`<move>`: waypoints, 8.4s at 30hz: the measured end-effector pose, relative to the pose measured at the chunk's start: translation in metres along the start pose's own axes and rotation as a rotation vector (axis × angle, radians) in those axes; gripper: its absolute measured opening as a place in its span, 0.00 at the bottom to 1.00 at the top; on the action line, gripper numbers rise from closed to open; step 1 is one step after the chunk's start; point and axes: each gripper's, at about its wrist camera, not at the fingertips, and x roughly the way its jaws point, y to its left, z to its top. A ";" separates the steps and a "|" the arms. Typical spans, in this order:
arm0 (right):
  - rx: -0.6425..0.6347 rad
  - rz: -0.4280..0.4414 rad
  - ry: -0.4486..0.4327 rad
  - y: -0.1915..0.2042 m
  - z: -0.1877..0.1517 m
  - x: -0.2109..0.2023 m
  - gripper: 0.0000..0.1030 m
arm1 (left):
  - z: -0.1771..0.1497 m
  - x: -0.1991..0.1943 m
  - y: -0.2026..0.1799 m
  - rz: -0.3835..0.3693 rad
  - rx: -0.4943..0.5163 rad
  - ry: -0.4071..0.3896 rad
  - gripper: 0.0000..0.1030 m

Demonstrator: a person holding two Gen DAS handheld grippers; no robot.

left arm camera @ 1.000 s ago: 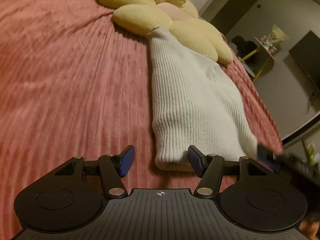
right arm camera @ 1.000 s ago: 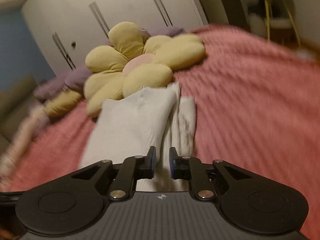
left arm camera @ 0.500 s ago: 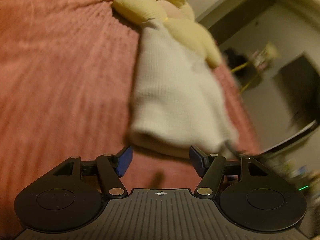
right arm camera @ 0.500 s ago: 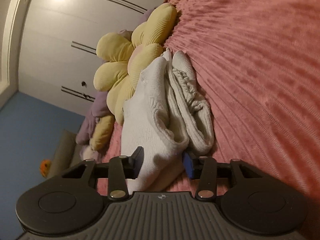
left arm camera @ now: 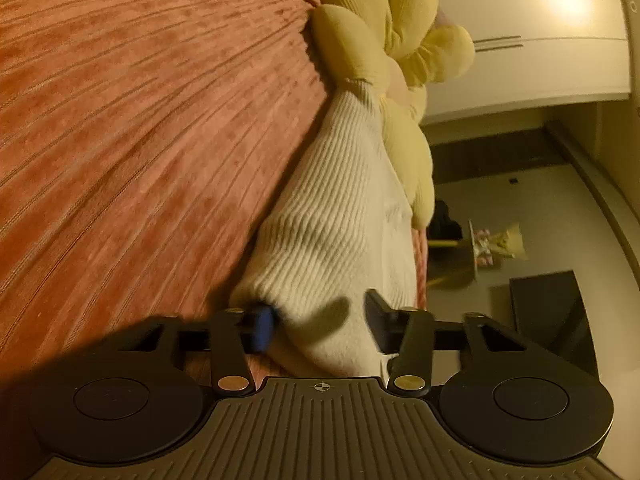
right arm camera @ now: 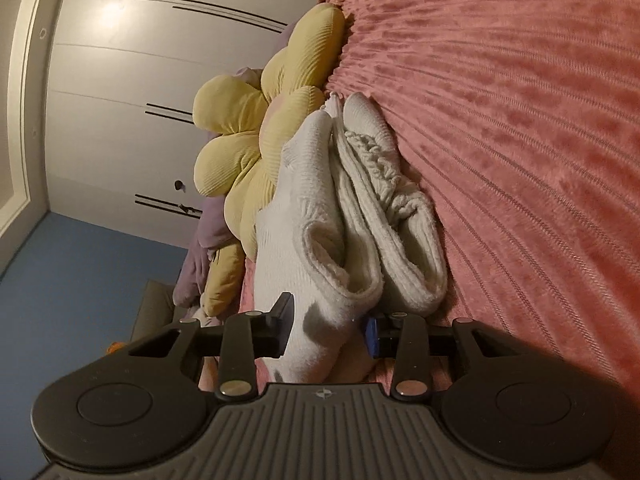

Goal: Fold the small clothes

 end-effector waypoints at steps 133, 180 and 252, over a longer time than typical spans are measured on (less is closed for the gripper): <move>-0.280 -0.160 0.243 0.050 -0.078 -0.003 0.31 | -0.035 -0.110 -0.004 0.487 0.658 -0.054 0.88; -0.736 -0.337 0.124 0.087 -0.089 -0.034 0.31 | -0.025 -0.155 -0.019 0.458 0.660 -0.075 0.40; -0.969 -0.719 0.248 0.193 -0.165 -0.067 0.96 | -0.079 -0.161 -0.083 0.763 0.831 -0.003 1.00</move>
